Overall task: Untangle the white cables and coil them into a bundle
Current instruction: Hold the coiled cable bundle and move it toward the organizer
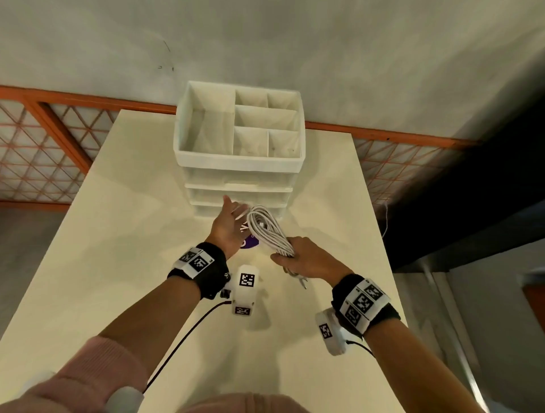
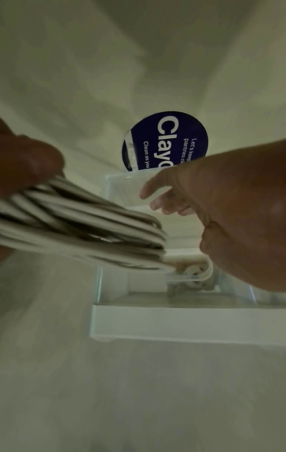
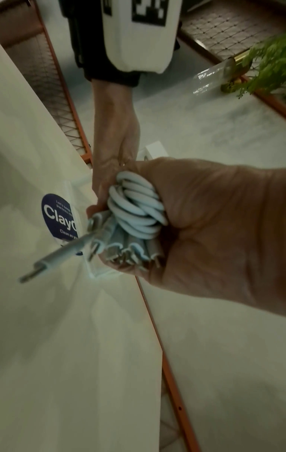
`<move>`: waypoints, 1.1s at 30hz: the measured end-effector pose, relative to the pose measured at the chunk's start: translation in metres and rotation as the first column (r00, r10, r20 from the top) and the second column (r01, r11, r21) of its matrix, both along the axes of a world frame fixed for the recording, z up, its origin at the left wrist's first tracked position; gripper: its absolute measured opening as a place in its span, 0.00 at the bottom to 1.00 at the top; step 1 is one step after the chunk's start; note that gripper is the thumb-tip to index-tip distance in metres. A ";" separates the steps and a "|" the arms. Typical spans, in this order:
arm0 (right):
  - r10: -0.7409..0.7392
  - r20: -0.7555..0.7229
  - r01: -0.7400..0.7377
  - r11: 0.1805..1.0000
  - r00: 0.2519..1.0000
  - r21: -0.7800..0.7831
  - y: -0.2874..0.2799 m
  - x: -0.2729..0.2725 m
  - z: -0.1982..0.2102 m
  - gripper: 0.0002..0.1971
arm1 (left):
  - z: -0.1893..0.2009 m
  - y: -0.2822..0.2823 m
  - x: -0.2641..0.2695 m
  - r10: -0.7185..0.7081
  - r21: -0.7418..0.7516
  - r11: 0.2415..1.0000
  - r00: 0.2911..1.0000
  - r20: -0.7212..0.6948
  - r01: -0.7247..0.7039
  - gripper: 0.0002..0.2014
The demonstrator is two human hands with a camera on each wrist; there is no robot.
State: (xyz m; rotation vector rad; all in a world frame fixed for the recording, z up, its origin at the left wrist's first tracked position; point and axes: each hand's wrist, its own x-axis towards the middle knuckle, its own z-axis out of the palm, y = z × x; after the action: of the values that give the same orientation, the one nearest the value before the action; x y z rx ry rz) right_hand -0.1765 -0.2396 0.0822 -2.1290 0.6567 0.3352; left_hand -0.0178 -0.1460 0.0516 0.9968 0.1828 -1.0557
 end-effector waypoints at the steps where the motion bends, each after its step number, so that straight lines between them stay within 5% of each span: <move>1: -0.001 0.002 0.001 1.000 1.000 -0.001 -0.003 -0.002 -0.001 0.08 | 0.000 -0.001 0.003 0.046 -0.021 0.999 0.999 0.006 -0.045 0.22; 8: 0.033 0.036 -0.032 0.999 0.999 -0.031 -0.016 -0.013 0.002 0.09 | -0.007 0.003 0.003 0.052 0.003 0.999 0.997 0.061 -0.052 0.19; 15: 0.178 0.143 -0.169 0.983 0.974 -0.070 -0.026 0.014 0.050 0.15 | -0.015 0.025 -0.028 -0.001 0.057 0.998 0.992 0.128 -0.006 0.21; 21: 0.450 -0.068 -0.445 0.833 0.891 -0.329 -0.023 0.095 0.055 0.22 | -0.015 0.035 -0.032 0.010 0.037 0.999 0.995 0.103 -0.014 0.20; 26: 0.503 -0.254 -0.562 0.763 0.826 -0.319 -0.014 0.126 0.035 0.19 | -0.015 0.039 -0.030 0.018 -0.008 1.000 0.998 0.054 -0.017 0.23; 33: 0.294 -0.270 -0.350 0.916 0.917 -0.193 -0.030 0.128 0.013 0.20 | -0.010 0.040 -0.032 0.031 0.002 1.000 0.999 0.045 -0.031 0.20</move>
State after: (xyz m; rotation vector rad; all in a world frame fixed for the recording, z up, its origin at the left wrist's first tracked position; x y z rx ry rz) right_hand -0.0480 -0.2697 0.0948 -2.4571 0.4909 0.7350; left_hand -0.0502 -0.1057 0.0416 1.0163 0.1621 -1.0044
